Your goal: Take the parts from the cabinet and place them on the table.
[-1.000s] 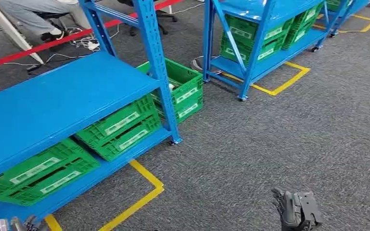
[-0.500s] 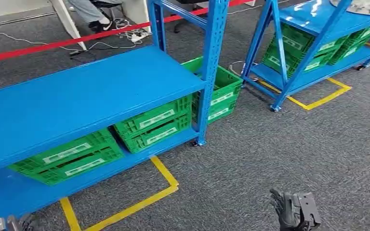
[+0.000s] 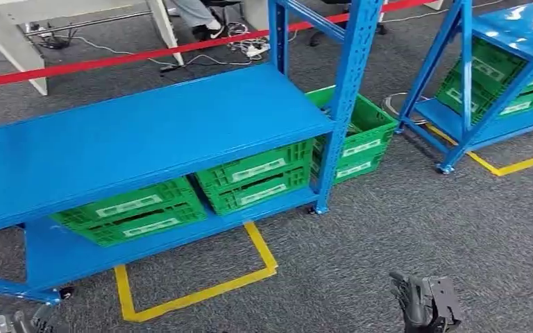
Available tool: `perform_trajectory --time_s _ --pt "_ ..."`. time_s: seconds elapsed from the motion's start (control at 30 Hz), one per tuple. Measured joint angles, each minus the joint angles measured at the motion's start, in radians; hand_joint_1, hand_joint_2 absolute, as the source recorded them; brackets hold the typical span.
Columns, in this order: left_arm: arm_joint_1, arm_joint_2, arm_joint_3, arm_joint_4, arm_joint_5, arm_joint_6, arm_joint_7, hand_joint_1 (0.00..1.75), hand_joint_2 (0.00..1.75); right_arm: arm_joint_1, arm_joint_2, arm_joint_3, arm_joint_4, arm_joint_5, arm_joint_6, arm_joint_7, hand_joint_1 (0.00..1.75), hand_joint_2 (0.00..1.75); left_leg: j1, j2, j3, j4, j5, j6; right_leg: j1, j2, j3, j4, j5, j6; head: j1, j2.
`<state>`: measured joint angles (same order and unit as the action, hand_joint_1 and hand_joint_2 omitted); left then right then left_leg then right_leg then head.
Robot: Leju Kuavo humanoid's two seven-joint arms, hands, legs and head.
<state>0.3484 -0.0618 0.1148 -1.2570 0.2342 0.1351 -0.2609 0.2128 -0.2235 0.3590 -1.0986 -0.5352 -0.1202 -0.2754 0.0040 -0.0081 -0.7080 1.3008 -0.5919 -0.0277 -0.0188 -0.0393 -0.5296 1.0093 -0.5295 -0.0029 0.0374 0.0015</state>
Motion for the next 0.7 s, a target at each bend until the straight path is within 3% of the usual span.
perform_trajectory --time_s 0.07,0.1,0.13,0.2,0.27,0.3,0.33,0.37,0.43,0.47,0.5,0.53,0.6,0.63,0.67,0.7 --pt "0.000 0.001 -0.002 0.002 0.003 0.003 -0.001 0.00 0.00 -0.001 0.000 0.000 0.000 0.001 0.001 0.000 0.00 0.00 -0.002 0.012 0.066 -0.135 0.086 0.009 0.002 -0.023 0.010 0.000 -0.007 0.002 0.000 0.000" --pt "-0.001 0.003 -0.002 0.002 0.004 0.003 -0.002 0.00 0.00 -0.002 0.000 0.000 0.000 0.002 0.001 0.000 0.00 0.00 -0.007 0.041 0.114 -0.230 0.130 0.021 0.003 -0.036 0.017 -0.001 -0.011 0.004 0.000 0.000" --pt "-0.003 0.006 -0.003 0.002 0.005 0.005 -0.003 0.00 0.00 -0.003 0.002 0.000 0.000 0.002 0.001 0.000 0.00 0.00 -0.018 0.087 0.134 -0.268 0.124 0.029 0.008 -0.045 0.019 0.000 -0.016 0.011 0.002 0.000" --pt "-0.008 0.008 -0.008 0.003 0.006 0.006 -0.006 0.00 0.00 -0.003 0.002 -0.002 0.000 0.004 0.001 0.001 0.00 0.00 -0.023 0.074 0.134 -0.283 0.117 0.037 0.012 -0.066 0.019 0.000 -0.020 0.022 0.000 0.000" --pt "-0.002 0.009 -0.009 0.003 0.008 0.008 -0.008 0.00 0.00 -0.006 0.003 -0.003 0.000 0.006 0.003 0.001 0.00 0.00 -0.025 0.049 0.132 -0.289 0.118 0.045 0.010 -0.090 0.032 -0.010 -0.021 0.033 -0.002 0.000" --pt "0.001 0.008 -0.010 0.003 0.008 0.009 -0.009 0.00 0.00 -0.008 0.003 -0.004 0.000 0.007 0.003 0.001 0.00 0.00 -0.011 0.040 0.145 -0.305 0.127 0.050 0.009 -0.073 0.023 -0.003 -0.032 0.042 -0.003 0.000" --pt "0.001 0.008 -0.011 0.005 0.008 0.009 -0.011 0.00 0.00 -0.008 0.004 -0.005 0.000 0.008 0.003 0.000 0.00 0.00 -0.010 0.032 0.147 -0.307 0.127 0.051 0.008 -0.016 0.019 0.015 -0.044 0.045 0.003 0.000" --pt "-0.002 0.008 -0.012 0.005 0.008 0.010 -0.011 0.00 0.00 -0.009 0.004 -0.006 0.000 0.008 0.004 0.000 0.00 0.00 -0.008 0.026 0.145 -0.307 0.128 0.055 0.007 0.013 -0.013 0.078 -0.081 0.046 0.005 0.000" --pt "-0.006 0.008 -0.018 0.007 0.008 0.013 -0.014 0.00 0.00 -0.004 0.004 -0.011 0.003 0.000 0.008 0.001 0.00 0.00 -0.009 0.010 0.145 -0.307 0.126 0.060 0.006 0.034 -0.102 0.244 -0.146 0.048 0.005 0.000" --pt "-0.006 0.008 -0.018 0.007 0.010 0.013 -0.015 0.00 0.00 -0.002 0.004 -0.013 0.005 -0.003 0.012 0.001 0.00 0.00 -0.009 0.002 0.146 -0.307 0.125 0.061 0.006 0.036 -0.136 0.296 -0.152 0.049 0.005 0.000" --pt "-0.006 0.008 -0.018 0.008 0.012 0.014 -0.015 0.00 0.00 0.000 0.004 -0.015 0.006 -0.005 0.015 0.000 0.00 0.00 -0.009 -0.003 0.149 -0.307 0.124 0.061 0.006 0.036 -0.144 0.293 -0.129 0.050 0.005 0.000" --pt "-0.005 0.008 -0.019 0.009 0.013 0.015 -0.015 0.00 0.00 -0.001 0.004 -0.016 0.007 -0.007 0.018 0.000 0.00 0.00 -0.009 -0.008 0.151 -0.306 0.123 0.059 0.006 0.036 -0.130 0.246 -0.087 0.050 0.005 0.000" --pt "-0.005 0.008 -0.021 0.011 0.014 0.016 -0.016 0.00 0.00 -0.002 0.004 -0.021 0.007 -0.008 0.019 0.000 0.00 0.00 -0.007 -0.014 0.161 -0.304 0.116 0.051 0.002 0.037 -0.055 0.072 0.016 0.049 0.005 0.000" --pt "-0.005 0.009 -0.023 0.011 0.015 0.016 -0.016 0.00 0.00 -0.004 0.004 -0.023 0.008 -0.008 0.019 0.000 0.00 0.00 -0.009 -0.016 0.161 -0.303 0.112 0.045 0.000 0.044 -0.032 0.022 0.018 0.049 0.006 0.000" --pt "-0.006 0.010 -0.023 0.011 0.016 0.018 -0.016 0.00 0.00 -0.006 0.004 -0.023 0.008 -0.008 0.021 -0.001 0.00 0.00 -0.015 -0.019 0.156 -0.292 0.109 0.040 0.002 0.049 -0.019 0.005 0.015 0.039 0.004 0.000" --pt "-0.006 0.012 -0.022 0.011 0.016 0.019 -0.018 0.00 0.00 -0.004 0.005 -0.023 0.008 -0.008 0.020 -0.001 0.00 0.00 -0.017 -0.019 0.154 -0.292 0.107 0.044 -0.002 0.046 -0.022 0.005 0.021 0.036 0.002 0.000"
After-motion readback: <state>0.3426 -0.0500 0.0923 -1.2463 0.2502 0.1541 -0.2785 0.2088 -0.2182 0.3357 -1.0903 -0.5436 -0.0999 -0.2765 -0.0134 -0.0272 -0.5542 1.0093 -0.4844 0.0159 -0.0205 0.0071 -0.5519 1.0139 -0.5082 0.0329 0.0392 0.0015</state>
